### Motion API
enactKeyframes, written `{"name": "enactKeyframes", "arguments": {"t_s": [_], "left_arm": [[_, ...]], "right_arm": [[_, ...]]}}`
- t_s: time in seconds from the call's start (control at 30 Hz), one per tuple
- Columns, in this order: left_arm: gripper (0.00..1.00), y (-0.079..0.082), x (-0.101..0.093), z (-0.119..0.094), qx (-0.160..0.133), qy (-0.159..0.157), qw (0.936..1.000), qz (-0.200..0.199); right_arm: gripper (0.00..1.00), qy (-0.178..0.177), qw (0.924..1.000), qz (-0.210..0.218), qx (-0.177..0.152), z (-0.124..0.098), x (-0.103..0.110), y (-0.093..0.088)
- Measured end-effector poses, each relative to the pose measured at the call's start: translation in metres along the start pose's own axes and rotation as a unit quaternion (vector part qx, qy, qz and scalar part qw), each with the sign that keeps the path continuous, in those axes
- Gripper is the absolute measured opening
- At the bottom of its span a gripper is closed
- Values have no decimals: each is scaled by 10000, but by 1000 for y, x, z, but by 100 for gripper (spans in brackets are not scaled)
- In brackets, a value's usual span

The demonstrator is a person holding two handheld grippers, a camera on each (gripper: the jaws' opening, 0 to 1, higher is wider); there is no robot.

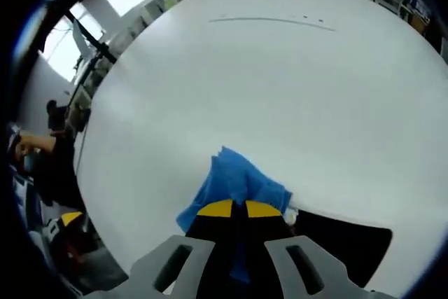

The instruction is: Wipe the mirror surface with the cleaning cloth until all visible marks leave the cleaned area.

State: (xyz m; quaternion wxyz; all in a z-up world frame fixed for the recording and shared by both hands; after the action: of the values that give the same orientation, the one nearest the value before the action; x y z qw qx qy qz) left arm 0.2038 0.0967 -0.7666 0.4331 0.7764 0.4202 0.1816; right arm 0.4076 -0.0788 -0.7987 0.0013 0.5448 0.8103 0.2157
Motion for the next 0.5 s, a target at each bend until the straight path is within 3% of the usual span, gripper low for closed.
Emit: {"name": "enactKeyframes", "arguments": {"t_s": [0.5], "left_arm": [[99,0,2,0,5,27,10000,16]], "right_arm": [[0,-136,9999,-21,39,2,-24,2]]}}
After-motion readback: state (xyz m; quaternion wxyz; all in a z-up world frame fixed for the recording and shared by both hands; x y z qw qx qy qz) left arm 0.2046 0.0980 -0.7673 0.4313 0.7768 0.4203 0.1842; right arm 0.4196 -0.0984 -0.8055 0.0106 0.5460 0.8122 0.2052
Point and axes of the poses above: the point that each gripper's makers call its tool centre point, and the gripper's own axes: z roughly forward along the fingers, x roughly to its left, y roughly out of its top, the point moved 7 cm from there along -z, roughly backward along the fingers
